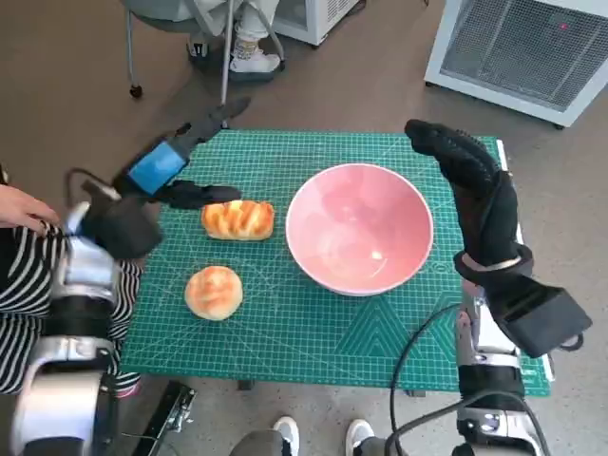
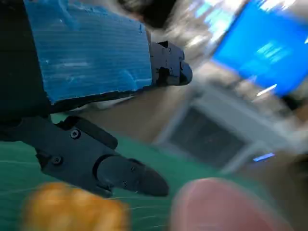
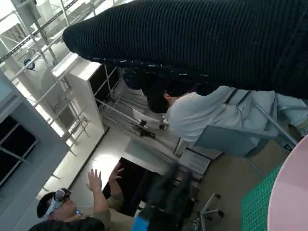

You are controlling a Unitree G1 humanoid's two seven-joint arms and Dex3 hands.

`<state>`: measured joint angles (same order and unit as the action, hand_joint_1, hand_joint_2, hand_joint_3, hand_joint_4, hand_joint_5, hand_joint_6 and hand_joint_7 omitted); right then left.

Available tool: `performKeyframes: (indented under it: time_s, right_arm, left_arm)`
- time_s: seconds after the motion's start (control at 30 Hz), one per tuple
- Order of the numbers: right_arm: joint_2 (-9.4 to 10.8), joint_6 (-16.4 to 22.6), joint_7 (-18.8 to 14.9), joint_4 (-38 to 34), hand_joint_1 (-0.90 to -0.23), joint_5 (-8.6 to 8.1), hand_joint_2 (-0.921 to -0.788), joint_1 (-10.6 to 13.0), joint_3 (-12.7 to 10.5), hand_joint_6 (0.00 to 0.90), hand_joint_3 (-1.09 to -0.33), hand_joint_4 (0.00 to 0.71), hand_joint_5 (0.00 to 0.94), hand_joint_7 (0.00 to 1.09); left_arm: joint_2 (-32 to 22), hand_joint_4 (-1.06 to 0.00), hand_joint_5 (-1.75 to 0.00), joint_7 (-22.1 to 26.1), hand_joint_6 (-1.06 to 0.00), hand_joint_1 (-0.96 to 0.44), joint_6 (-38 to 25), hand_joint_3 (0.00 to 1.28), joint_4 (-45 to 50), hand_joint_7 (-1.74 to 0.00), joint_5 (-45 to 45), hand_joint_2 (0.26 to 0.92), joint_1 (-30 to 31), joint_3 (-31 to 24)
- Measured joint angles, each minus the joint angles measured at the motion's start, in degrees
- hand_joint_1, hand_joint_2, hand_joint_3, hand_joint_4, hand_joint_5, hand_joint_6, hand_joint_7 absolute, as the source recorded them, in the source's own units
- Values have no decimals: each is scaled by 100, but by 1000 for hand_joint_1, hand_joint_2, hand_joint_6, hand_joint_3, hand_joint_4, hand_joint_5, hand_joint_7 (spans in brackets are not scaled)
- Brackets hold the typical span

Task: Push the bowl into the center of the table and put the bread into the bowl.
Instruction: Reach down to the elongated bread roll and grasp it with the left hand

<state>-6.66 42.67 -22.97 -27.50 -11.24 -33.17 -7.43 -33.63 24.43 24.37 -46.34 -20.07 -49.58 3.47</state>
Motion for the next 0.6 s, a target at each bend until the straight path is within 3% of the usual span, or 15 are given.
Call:
performKeyframes:
  time_s: [0.17,0.6]
  right_arm:
    - [0,0,55,25,-762,14,-921,13,8,115,-732,138,5,277]
    - [-23,-63,79,99,-748,3,-921,64,0,110,-729,143,5,308]
  left_arm:
    - [-42,-58,0,126,-274,189,-626,22,-40,-23,-319,770,-220,388]
    - [184,-61,-1,137,-274,128,-786,16,-855,-3,-634,773,-564,1048]
